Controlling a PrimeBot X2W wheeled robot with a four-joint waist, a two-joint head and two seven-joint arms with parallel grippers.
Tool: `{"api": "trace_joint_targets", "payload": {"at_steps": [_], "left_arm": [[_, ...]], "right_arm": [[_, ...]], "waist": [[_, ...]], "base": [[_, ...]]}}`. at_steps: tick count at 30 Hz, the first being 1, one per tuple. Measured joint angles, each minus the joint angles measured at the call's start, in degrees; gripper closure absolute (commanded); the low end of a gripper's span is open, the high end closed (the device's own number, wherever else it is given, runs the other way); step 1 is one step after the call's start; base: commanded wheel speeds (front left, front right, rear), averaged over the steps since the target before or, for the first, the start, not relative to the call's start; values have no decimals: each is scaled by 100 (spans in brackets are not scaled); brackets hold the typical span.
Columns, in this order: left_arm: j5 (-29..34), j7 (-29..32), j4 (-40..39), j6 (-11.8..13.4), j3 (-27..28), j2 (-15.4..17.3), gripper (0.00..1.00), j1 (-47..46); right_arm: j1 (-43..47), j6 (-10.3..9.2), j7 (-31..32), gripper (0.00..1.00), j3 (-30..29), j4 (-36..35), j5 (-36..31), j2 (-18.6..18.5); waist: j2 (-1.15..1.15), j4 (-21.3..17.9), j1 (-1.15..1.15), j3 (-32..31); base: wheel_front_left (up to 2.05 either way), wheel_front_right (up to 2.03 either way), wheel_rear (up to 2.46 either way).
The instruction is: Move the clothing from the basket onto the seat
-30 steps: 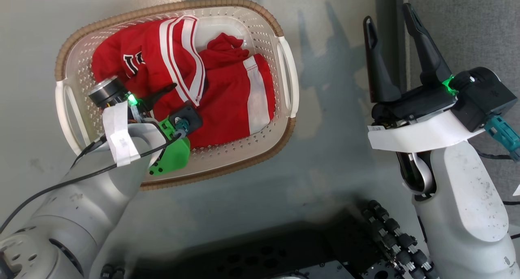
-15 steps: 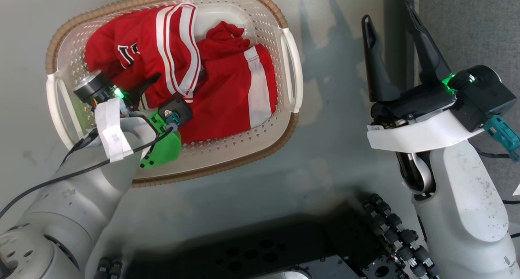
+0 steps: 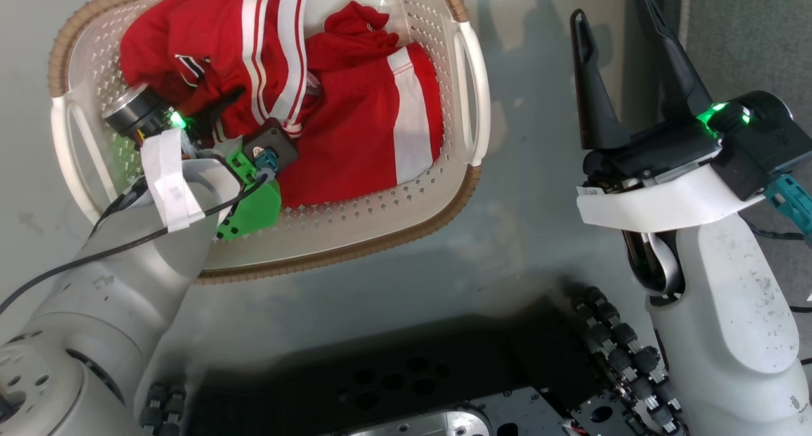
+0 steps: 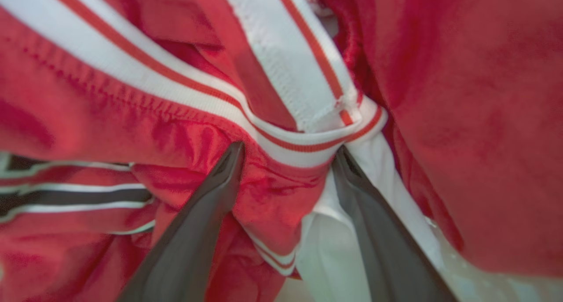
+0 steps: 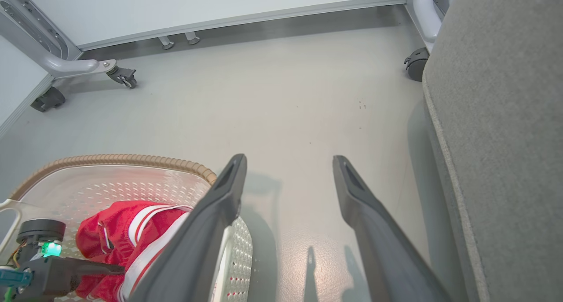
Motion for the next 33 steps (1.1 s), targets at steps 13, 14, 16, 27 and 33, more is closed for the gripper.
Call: {"api": "trace_joint_targets", "payload": {"at_steps": [13, 14, 16, 27, 33], "left_arm": [[-55, -8, 26, 73, 4, -94, 100, -106], [-60, -7, 4, 74, 11, -101, 100, -106], [-89, -2, -21, 83, 20, -97, 100, -105], [-285, 1, -510, 272, 275, 51, 100, 336], [-420, 1, -891, 394, 508, 81, 100, 816]], "right_arm": [[-19, 0, 0, 0, -20, -49, -21, 1], [-20, 0, 0, 0, -13, -38, -21, 0], [-27, 0, 0, 0, -1, -30, -20, 0], [-32, 0, 0, 0, 105, 133, 36, 1], [162, 0, 0, 0, 121, 276, -9, 2]], "waist": [[0, 61, 0, 226], [0, 60, 0, 211], [0, 54, 0, 165], [0, 13, 0, -531], [0, 20, 0, -1141]], "base": [[0, 0, 0], [0, 0, 0], [0, 0, 0], [0, 0, 0], [0, 0, 0]]}}
